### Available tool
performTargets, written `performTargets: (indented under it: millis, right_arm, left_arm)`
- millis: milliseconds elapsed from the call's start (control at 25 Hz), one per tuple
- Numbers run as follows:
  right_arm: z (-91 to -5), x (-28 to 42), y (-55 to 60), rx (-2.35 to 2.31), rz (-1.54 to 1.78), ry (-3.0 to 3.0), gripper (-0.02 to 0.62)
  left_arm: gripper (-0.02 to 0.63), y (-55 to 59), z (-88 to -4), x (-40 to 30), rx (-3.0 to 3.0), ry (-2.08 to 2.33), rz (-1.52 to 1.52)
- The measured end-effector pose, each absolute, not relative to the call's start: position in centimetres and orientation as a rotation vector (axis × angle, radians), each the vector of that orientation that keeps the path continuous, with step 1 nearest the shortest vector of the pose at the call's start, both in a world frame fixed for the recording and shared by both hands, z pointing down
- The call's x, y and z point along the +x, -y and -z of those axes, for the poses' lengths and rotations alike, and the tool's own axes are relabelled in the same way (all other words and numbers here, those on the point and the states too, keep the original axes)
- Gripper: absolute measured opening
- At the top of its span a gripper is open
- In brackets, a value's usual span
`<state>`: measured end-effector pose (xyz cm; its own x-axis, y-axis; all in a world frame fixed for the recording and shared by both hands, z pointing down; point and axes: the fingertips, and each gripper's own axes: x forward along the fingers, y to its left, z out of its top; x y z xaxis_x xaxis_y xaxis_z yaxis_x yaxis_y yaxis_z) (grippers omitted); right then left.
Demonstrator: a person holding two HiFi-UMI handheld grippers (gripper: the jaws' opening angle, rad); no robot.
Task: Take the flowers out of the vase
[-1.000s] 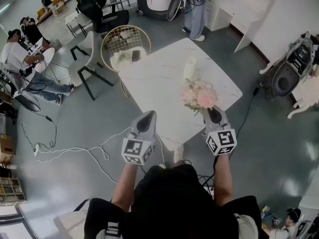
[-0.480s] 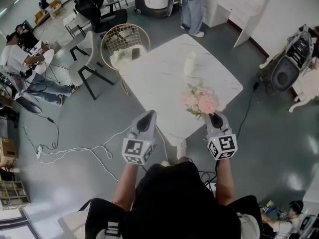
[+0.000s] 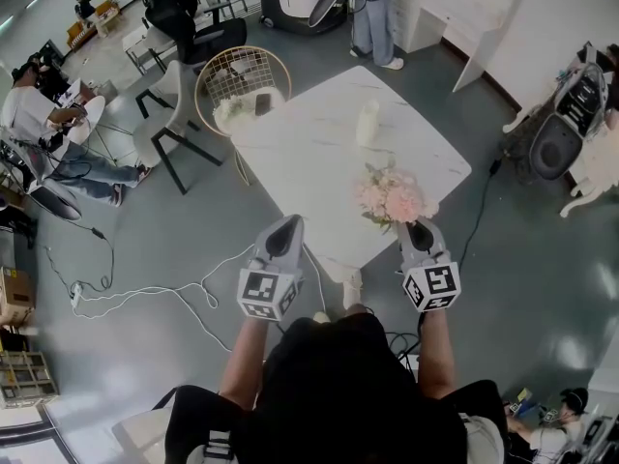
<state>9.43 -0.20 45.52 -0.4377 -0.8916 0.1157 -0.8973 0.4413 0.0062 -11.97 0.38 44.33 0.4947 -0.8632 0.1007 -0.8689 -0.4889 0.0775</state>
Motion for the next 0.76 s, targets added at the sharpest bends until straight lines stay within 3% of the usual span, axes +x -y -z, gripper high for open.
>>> performTargets:
  millis: [760]
  right_arm:
    - [-46.04,10.0,0.56,1.605,-0.099,2.589,0.014]
  left_arm:
    - [0.008,0.3,-44.68,-11.1,2.614,1.518,-0.07]
